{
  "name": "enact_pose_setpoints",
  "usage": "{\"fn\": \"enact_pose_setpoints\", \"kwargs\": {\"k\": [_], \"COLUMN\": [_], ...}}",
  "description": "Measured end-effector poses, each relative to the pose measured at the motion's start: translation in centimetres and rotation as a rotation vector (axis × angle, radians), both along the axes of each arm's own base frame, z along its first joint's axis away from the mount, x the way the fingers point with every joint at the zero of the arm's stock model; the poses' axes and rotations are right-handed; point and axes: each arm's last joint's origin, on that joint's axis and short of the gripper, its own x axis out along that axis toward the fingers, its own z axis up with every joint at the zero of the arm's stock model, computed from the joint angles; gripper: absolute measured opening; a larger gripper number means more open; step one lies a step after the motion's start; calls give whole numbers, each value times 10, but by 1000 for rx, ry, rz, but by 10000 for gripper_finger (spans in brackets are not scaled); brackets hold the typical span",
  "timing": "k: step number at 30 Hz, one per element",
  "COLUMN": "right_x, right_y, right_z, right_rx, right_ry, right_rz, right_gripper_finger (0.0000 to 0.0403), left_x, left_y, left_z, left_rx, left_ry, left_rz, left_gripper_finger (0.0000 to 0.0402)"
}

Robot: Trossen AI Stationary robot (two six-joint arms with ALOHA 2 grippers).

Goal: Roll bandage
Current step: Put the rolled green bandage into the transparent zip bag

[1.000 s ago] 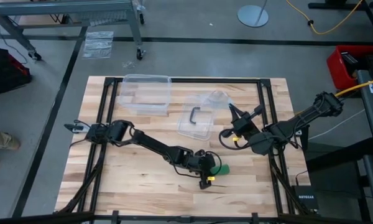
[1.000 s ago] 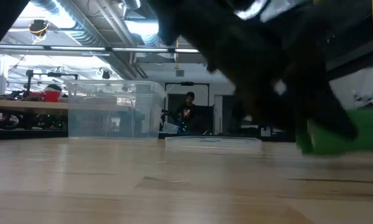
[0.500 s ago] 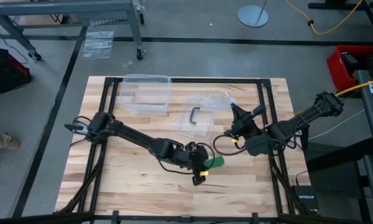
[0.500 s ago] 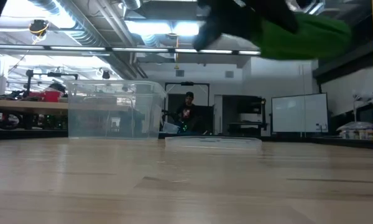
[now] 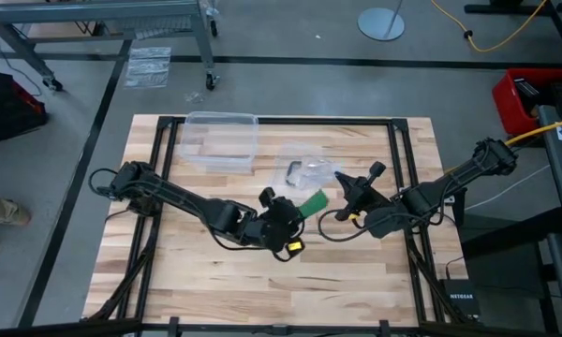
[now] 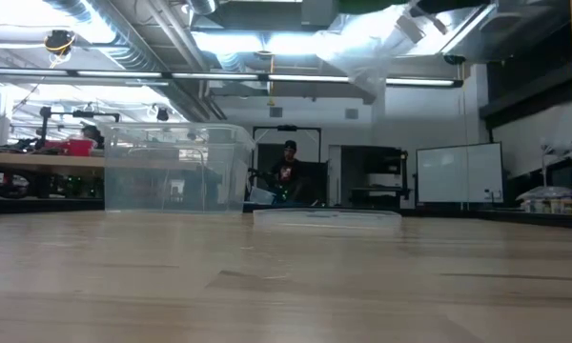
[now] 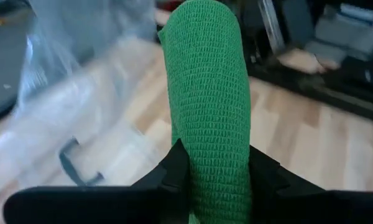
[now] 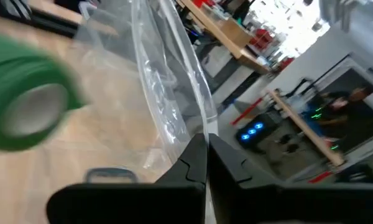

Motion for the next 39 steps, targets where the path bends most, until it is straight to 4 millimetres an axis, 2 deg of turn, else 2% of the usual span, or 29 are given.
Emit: {"fn": "enact_pose_setpoints", "kwargs": {"k": [6,16,30,39], "right_x": [6,22,23,22], "right_y": [4,12,12,12], "right_z": [-8,-32,-31,-31], "right_rx": [49,-32,-2,0], "right_ry": [-15,42,-1,-1], "right_rz": [3,-56,-71,-69], "right_gripper_finger": [5,5,5,5], "left_x": [7,12,5,3], "left_y": [6,12,9,11], "left_z": [7,13,-3,-4], "left_rx": [39,36,-17,32], "left_ry": [-73,-134,-70,-81], "left_rz": [31,47,91,175], "left_gripper_finger": [80,81,81,81]}}
